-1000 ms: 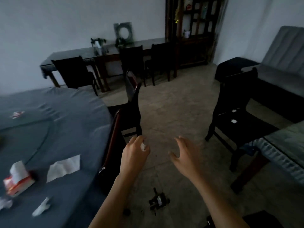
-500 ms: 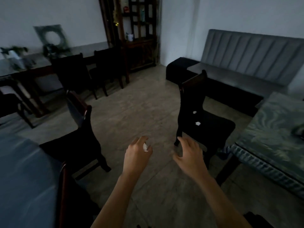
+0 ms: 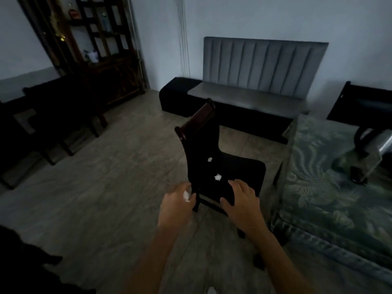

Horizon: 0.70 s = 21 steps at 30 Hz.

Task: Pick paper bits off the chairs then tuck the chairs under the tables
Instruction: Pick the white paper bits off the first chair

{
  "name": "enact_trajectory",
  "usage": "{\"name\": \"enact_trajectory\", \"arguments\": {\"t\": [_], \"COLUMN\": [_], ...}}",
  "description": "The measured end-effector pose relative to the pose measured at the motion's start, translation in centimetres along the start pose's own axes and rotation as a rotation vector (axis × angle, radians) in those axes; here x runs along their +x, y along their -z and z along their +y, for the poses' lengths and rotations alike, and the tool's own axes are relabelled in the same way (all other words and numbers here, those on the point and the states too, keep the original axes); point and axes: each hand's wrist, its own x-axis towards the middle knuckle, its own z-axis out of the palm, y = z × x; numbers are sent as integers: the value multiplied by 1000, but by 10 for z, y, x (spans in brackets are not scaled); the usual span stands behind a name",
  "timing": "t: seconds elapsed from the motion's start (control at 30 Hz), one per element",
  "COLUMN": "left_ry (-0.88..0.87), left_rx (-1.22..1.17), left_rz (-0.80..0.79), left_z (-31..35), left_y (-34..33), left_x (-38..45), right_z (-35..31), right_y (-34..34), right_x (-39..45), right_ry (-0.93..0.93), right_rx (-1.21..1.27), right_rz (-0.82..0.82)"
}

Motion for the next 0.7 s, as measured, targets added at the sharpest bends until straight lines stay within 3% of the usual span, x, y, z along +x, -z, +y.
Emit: {"name": "enact_trajectory", "arguments": {"t": [0.37,0.7], "left_ry": [-25,-75], "left_rx": [-14,-62], "left_rz": [-58,-174], "left_z": [11,-20], "left_y": [-82,-156], "left_x": [187,345], "right_z": [34,44], "right_y": [27,-1], "right_x": [182,327], "right_ry": [-86,-175], "right_rx": [13,-17], "right_rz": [18,41]}}
